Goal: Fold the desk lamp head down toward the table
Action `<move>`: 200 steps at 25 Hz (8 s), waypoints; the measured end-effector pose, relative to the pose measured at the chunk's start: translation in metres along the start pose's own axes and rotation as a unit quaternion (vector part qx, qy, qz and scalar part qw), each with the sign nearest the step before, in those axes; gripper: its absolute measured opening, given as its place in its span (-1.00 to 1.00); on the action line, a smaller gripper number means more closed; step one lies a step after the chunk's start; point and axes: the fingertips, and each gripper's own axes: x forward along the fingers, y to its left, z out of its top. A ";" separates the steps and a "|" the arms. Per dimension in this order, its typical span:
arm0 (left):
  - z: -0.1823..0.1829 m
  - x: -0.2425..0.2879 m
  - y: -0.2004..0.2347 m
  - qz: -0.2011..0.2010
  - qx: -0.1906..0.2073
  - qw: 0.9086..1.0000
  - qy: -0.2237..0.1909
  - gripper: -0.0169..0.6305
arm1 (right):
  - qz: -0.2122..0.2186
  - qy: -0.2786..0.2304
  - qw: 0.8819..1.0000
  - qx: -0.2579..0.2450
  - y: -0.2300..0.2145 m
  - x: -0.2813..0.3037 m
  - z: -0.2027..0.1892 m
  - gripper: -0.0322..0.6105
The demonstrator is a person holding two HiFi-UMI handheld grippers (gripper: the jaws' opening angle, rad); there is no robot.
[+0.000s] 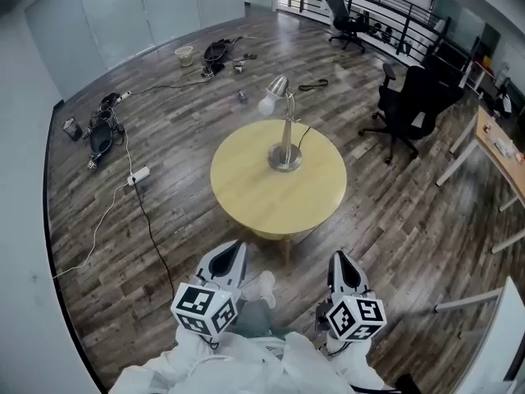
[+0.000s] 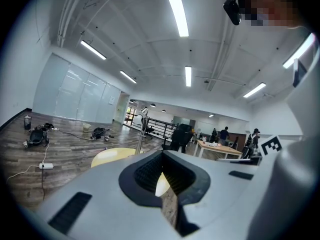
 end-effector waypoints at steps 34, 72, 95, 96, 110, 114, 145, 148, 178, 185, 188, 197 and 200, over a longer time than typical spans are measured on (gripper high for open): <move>0.079 0.246 0.141 0.018 0.001 1.000 -0.010 -0.94 | 0.042 -0.011 0.999 0.022 -0.049 0.292 0.085 -0.85; 0.067 0.322 0.162 0.086 -0.005 0.996 0.037 -0.94 | 0.173 0.268 0.931 -0.177 -0.128 0.547 -0.120 -0.75; 0.138 0.341 0.155 0.041 0.145 0.988 0.036 -0.86 | 0.190 0.293 0.919 -0.183 -0.128 0.558 -0.138 -0.77; 0.143 0.345 0.149 0.027 0.161 0.985 0.046 -0.71 | 0.191 0.294 0.918 -0.186 -0.127 0.558 -0.138 -0.77; 0.177 0.414 0.123 -0.092 0.242 0.957 0.133 -0.17 | 0.192 0.313 0.909 -0.196 -0.125 0.556 -0.139 -0.77; 0.177 0.416 0.124 -0.103 0.238 0.955 0.146 -0.15 | 0.191 0.309 0.911 -0.195 -0.126 0.558 -0.138 -0.77; 0.019 0.346 0.199 -0.115 0.163 0.960 0.196 -0.12 | 0.163 0.294 0.922 -0.191 -0.125 0.559 -0.137 -0.77; -0.009 0.351 0.209 -0.118 0.167 0.956 0.210 -0.12 | 0.162 0.293 0.923 -0.191 -0.125 0.560 -0.137 -0.77; -0.139 0.449 0.226 -0.115 0.080 0.950 0.280 -0.12 | 0.160 0.275 0.928 -0.194 -0.131 0.563 -0.136 -0.77; -0.140 0.452 0.227 -0.121 0.077 0.950 0.279 -0.12 | 0.161 0.274 0.928 -0.195 -0.131 0.563 -0.136 -0.77; -0.141 0.453 0.226 -0.122 0.077 0.950 0.278 -0.11 | 0.160 0.275 0.928 -0.195 -0.131 0.563 -0.137 -0.77; -0.141 0.453 0.226 -0.106 0.045 0.961 0.250 -0.11 | 0.155 0.273 0.931 -0.185 -0.133 0.564 -0.136 -0.77; -0.145 0.443 0.231 -0.075 0.006 0.969 0.237 -0.11 | 0.156 0.275 0.932 -0.177 -0.132 0.561 -0.136 -0.77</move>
